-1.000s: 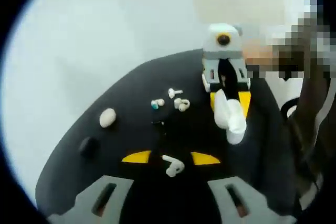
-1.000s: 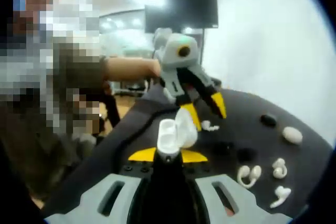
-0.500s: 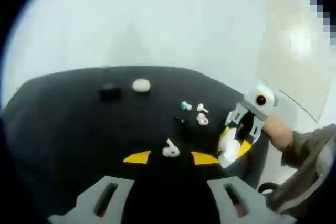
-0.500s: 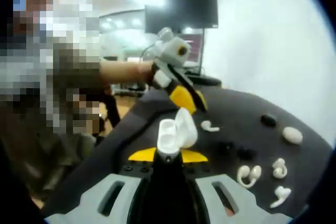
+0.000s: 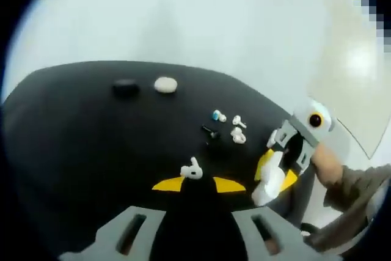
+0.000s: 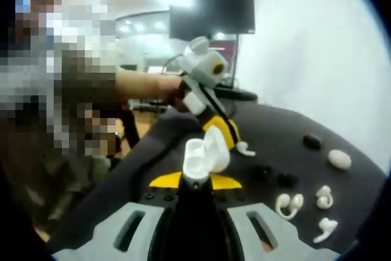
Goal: Pick up three earphones and place each one into its charging case using tactile feedback, ensure that each earphone is properly inserted and securely positioned inside the case.
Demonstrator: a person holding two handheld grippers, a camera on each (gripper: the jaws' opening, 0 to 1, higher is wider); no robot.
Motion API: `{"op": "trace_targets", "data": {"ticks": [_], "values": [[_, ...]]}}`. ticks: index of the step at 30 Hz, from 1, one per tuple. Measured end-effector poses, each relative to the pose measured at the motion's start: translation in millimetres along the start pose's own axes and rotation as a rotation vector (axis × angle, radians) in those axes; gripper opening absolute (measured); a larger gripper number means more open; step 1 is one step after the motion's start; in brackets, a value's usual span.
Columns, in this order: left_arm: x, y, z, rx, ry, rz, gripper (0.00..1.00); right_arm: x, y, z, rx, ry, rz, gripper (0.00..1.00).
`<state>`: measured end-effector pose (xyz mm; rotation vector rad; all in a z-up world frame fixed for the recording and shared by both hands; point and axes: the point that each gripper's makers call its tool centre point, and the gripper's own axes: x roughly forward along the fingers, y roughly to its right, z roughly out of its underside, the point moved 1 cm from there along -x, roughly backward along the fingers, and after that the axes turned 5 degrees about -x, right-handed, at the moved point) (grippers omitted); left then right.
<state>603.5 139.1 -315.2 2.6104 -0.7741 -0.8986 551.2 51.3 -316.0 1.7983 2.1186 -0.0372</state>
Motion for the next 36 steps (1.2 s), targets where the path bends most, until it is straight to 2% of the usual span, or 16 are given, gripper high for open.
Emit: {"op": "trace_targets", "data": {"ticks": [3, 5, 10, 15, 21, 24, 25, 27, 28, 30, 34, 35, 36], "values": [[4.5, -3.7, -6.8, -0.015, 0.008, -0.001, 0.20, 0.5, 0.6, 0.0, -0.001, 0.000, 0.000, 0.17], [7.3, -9.9, -11.9, 0.010, 0.018, -0.026, 0.20, 0.8, 1.1, 0.1, -0.002, 0.000, 0.000, 0.17], [11.8, -17.6, -15.6, 0.003, 0.017, -0.028, 0.12, 1.5, 1.0, 0.1, -0.003, 0.000, 0.000, 0.17], [10.2, -17.0, -14.6, 0.049, -0.003, -0.015, 0.10, 1.8, 1.2, 0.2, -0.003, 0.000, -0.001, 0.17], [4.2, -10.6, -17.0, 0.173, -0.029, 0.012, 0.09, 1.9, 0.0, 0.0, -0.003, 0.001, 0.000, 0.17], [-2.6, -1.1, -24.2, 0.243, -0.023, 0.077, 0.09, 1.9, -0.4, -0.1, -0.003, 0.001, 0.000, 0.17], [-5.7, -0.6, -25.4, 0.237, -0.026, 0.073, 0.09, 1.9, -0.5, -0.1, -0.003, 0.001, -0.001, 0.17], [-10.7, 12.7, -22.2, 0.313, -0.054, 0.166, 0.09, 1.8, -0.8, -0.2, -0.003, 0.001, -0.001, 0.17], [-12.7, 13.8, -18.7, 0.310, -0.079, 0.173, 0.09, 1.8, -0.9, -0.2, -0.003, 0.001, 0.000, 0.17], [-14.7, 18.5, -8.7, 0.373, -0.141, 0.225, 0.09, 1.8, -1.2, -0.2, -0.002, 0.000, 0.000, 0.17], [-14.0, 15.6, 5.3, 0.406, -0.243, 0.248, 0.09, 1.7, -1.4, -0.3, 0.000, 0.001, -0.001, 0.17], [-14.5, 15.0, 10.4, 0.436, -0.287, 0.261, 0.09, 1.7, -1.5, -0.3, 0.000, 0.001, 0.000, 0.17], [-15.3, 15.6, 12.8, 0.469, -0.305, 0.273, 0.09, 1.6, -1.5, -0.3, -0.001, 0.001, 0.000, 0.17]]}}
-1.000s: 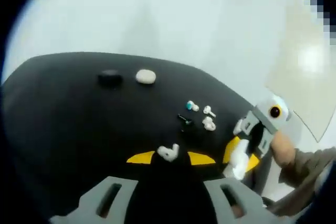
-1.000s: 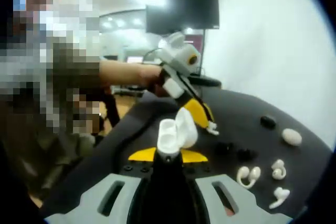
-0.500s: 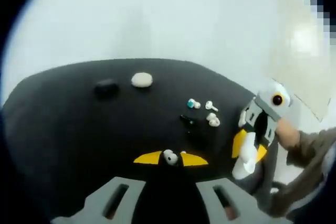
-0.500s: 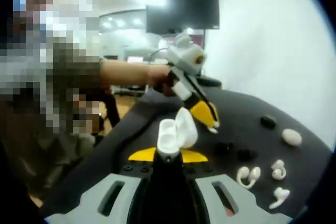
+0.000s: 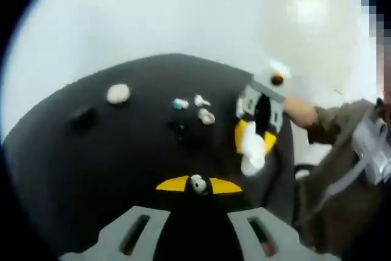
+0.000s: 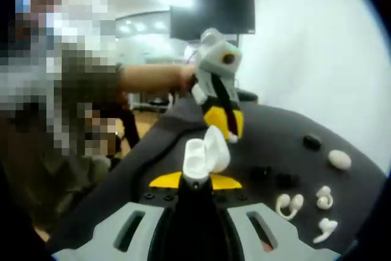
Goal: Pick up three earphones and place each one into its charging case using tactile feedback, ensure that each earphone is properly inserted and securely positioned inside the case.
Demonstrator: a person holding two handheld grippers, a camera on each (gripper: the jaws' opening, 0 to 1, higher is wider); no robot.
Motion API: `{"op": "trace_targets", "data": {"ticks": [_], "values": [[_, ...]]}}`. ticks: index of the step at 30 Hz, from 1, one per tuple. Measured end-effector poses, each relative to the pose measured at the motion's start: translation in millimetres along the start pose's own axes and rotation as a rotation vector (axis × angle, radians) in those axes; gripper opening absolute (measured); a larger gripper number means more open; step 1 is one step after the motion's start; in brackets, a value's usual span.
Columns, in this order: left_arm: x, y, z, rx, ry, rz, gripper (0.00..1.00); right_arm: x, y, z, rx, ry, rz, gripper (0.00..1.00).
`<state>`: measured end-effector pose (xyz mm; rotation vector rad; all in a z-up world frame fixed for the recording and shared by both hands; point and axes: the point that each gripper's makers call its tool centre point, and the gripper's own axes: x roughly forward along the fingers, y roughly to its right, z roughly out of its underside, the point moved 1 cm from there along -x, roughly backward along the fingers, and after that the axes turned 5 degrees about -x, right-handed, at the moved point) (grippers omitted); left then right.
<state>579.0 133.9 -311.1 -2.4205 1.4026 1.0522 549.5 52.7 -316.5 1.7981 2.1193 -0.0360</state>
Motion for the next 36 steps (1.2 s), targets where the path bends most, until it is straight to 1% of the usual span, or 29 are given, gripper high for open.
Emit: {"op": "trace_targets", "data": {"ticks": [4, 6, 7, 9, 12, 15, 17, 19, 20, 23, 24, 25, 27, 29, 31, 33, 34, 36], "values": [[1.4, 3.4, -1.4, -0.002, -0.027, 0.050, 0.09, -0.2, 0.2, 0.0, 0.001, 0.000, 0.000, 0.17], [3.8, 1.4, -1.1, -0.019, -0.037, 0.043, 0.10, -0.2, 0.1, 0.0, 0.002, 0.000, 0.000, 0.17], [4.7, -1.5, 3.6, -0.031, -0.070, 0.026, 0.10, -0.3, 0.1, -0.1, 0.002, 0.001, 0.000, 0.17], [5.5, -1.6, 0.0, -0.048, -0.044, 0.029, 0.11, -0.4, 0.0, -0.2, 0.001, 0.001, 0.000, 0.17], [2.8, -1.0, 0.6, -0.069, -0.032, 0.027, 0.14, -0.6, 0.0, -0.2, 0.004, 0.002, -0.001, 0.17], [-1.9, -2.2, 4.0, -0.102, -0.022, -0.008, 0.14, -0.7, -0.1, -0.2, 0.004, 0.003, -0.001, 0.17], [-7.9, -1.8, 4.7, -0.194, 0.001, -0.023, 0.15, -0.9, 0.0, -0.2, 0.005, 0.004, -0.002, 0.17], [-15.2, -5.1, 4.9, -0.233, 0.038, -0.053, 0.13, -1.1, 0.1, -0.2, 0.005, 0.004, -0.002, 0.17], [-18.5, -5.3, 6.7, -0.265, 0.046, -0.060, 0.12, -1.2, 0.2, -0.2, 0.004, 0.004, -0.002, 0.17], [-24.9, -4.6, 5.2, -0.426, 0.116, -0.046, 0.11, -1.4, 0.4, -0.2, 0.005, 0.004, -0.003, 0.17], [-26.7, -4.4, 4.0, -0.467, 0.144, -0.040, 0.11, -1.4, 0.3, -0.2, 0.004, 0.004, -0.002, 0.17], [-26.9, -4.1, 3.9, -0.489, 0.160, -0.047, 0.11, -1.5, 0.2, -0.3, 0.004, 0.004, -0.002, 0.17], [-26.3, -4.7, 4.6, -0.500, 0.179, -0.062, 0.11, -1.6, 0.2, -0.3, 0.004, 0.004, -0.002, 0.17], [-21.7, -6.3, 7.8, -0.524, 0.175, -0.083, 0.11, -1.7, 0.3, -0.3, 0.003, 0.004, -0.002, 0.17], [-15.8, -4.0, 11.1, -0.532, 0.169, -0.096, 0.12, -1.8, 0.6, -0.2, 0.003, 0.004, -0.002, 0.17], [-10.4, 0.1, 11.6, -0.532, 0.176, -0.093, 0.12, -1.9, 0.7, -0.2, 0.003, 0.004, -0.002, 0.17], [-7.4, 2.0, 11.0, -0.532, 0.181, -0.080, 0.12, -1.9, 1.0, -0.2, 0.002, 0.004, -0.001, 0.17], [-3.4, 0.8, 10.1, -0.544, 0.191, -0.079, 0.12, -2.0, 1.4, -0.1, 0.002, 0.003, -0.001, 0.17]]}}
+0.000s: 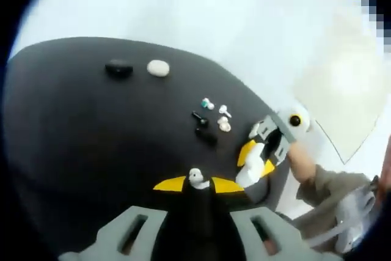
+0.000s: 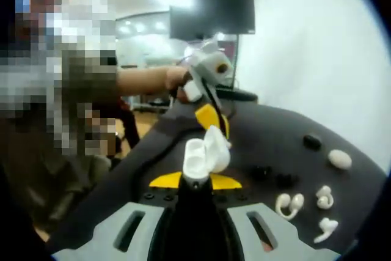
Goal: Pick up three earphones and place each one into its charging case using tactile feedback, ensure that each earphone is properly inserted and securely positioned inside the case.
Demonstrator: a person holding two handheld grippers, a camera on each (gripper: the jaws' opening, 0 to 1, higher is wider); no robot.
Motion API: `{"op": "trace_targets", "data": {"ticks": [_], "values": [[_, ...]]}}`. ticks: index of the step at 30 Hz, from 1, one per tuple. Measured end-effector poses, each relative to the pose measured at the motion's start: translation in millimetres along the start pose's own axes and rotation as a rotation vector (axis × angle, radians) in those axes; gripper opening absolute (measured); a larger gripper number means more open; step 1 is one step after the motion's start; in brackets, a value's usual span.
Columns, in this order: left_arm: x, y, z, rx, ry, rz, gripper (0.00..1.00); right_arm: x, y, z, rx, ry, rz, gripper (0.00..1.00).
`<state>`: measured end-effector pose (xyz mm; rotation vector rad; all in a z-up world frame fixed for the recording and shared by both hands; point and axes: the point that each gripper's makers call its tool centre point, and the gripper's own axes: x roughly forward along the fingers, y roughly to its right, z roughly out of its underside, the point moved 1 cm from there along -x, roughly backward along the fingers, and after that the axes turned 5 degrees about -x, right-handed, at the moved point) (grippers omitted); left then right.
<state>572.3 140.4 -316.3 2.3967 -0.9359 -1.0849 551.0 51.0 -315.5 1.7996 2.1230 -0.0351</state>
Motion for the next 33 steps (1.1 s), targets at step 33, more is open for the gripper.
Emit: {"op": "trace_targets", "data": {"ticks": [33], "values": [[-36.7, 84.7, -38.1, 1.210, 0.375, -0.040, 0.09, 0.4, 0.1, 0.2, -0.004, 0.000, 0.001, 0.17]]}}
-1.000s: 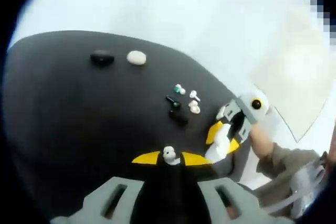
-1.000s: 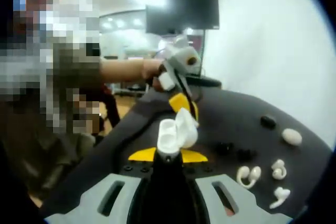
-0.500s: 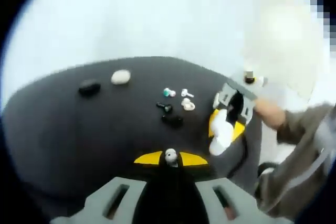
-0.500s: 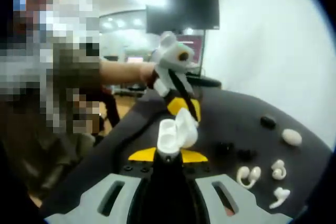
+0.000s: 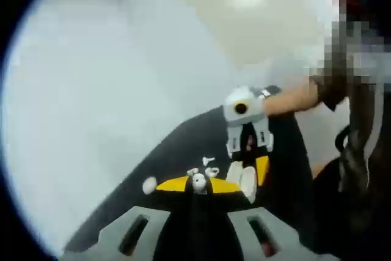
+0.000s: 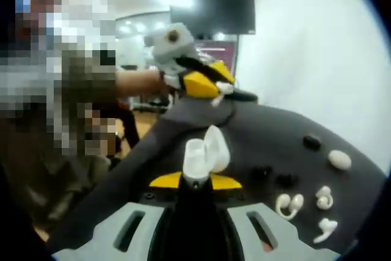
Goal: Pick up three earphones and place each one into its charging case using tactile feedback, ensure that each earphone is properly inserted and securely positioned inside the case.
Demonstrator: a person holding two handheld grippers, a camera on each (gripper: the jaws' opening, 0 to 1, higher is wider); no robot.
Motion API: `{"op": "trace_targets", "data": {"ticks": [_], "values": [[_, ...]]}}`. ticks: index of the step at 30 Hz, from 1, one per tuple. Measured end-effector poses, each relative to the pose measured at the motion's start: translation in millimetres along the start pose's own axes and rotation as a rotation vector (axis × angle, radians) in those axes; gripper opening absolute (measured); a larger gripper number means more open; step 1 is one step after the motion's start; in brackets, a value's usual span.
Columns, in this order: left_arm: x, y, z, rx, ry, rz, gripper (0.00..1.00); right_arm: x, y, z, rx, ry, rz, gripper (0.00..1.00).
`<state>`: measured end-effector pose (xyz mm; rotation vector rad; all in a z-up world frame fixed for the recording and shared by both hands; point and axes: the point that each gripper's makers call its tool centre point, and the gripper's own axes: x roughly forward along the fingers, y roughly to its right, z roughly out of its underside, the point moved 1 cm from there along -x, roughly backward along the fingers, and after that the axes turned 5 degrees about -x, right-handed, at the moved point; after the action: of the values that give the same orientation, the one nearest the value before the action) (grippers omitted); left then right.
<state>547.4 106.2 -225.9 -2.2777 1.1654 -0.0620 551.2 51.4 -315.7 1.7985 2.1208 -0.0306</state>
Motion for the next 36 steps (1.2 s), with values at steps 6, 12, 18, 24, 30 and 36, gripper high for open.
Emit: {"op": "trace_targets", "data": {"ticks": [6, 12, 18, 24, 30, 36], "values": [[7.8, 17.9, -6.2, 0.210, -0.086, 0.060, 0.09, -0.1, 0.1, 0.0, -0.001, 0.000, -0.001, 0.17], [22.0, 33.8, -2.0, 0.348, -0.159, 0.123, 0.09, -0.3, 0.1, 0.1, -0.002, 0.000, 0.000, 0.17], [27.5, 43.2, 15.7, 0.460, -0.255, 0.163, 0.09, -0.4, 0.0, 0.0, -0.005, 0.000, 0.001, 0.17], [30.6, 49.5, 22.8, 0.531, -0.297, 0.184, 0.09, -0.1, -0.2, -0.2, -0.007, -0.001, 0.001, 0.17], [32.3, 52.3, 24.5, 0.541, -0.302, 0.194, 0.09, 0.4, -0.4, -0.4, -0.007, 0.000, 0.001, 0.17], [31.3, 54.1, 24.4, 0.499, -0.283, 0.208, 0.09, 0.6, -0.8, -0.5, -0.009, 0.000, 0.001, 0.17]]}}
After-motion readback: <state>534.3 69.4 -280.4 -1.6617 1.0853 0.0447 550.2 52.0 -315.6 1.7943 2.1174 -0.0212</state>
